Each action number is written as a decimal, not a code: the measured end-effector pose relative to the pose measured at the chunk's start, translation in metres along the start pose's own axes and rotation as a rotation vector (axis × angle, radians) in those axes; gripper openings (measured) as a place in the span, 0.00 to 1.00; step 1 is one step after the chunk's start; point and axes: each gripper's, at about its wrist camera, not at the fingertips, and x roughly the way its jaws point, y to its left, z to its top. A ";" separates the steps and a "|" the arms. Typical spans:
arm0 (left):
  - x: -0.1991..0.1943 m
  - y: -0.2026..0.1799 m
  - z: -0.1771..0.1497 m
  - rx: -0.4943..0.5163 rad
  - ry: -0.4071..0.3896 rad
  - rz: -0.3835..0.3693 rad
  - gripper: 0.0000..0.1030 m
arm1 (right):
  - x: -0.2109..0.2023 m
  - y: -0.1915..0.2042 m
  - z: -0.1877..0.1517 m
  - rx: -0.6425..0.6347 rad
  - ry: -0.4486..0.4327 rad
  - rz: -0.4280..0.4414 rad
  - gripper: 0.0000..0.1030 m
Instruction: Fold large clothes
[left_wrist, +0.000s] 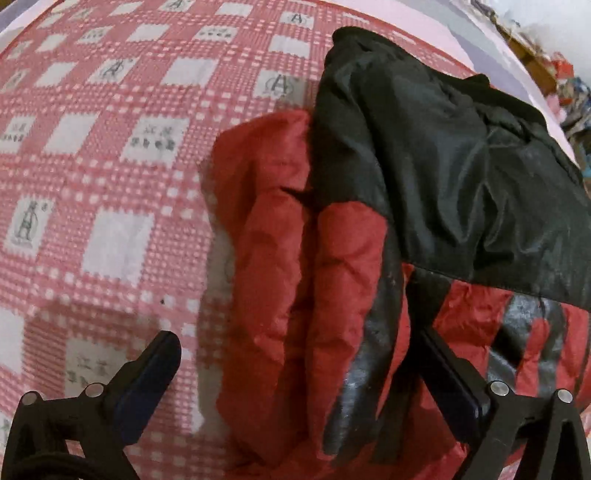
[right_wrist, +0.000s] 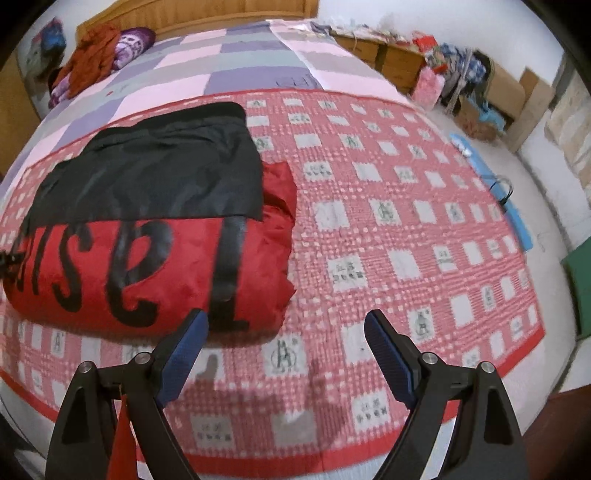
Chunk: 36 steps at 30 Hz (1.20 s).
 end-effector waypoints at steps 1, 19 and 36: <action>0.000 0.000 -0.001 -0.002 -0.003 -0.003 1.00 | 0.009 -0.006 0.002 0.021 0.014 0.028 0.86; -0.004 -0.024 0.001 0.089 -0.038 -0.131 0.41 | 0.126 0.006 0.053 0.110 0.198 0.485 0.92; -0.132 0.034 -0.027 0.088 -0.202 -0.208 0.24 | -0.003 0.066 0.030 -0.063 -0.064 0.531 0.31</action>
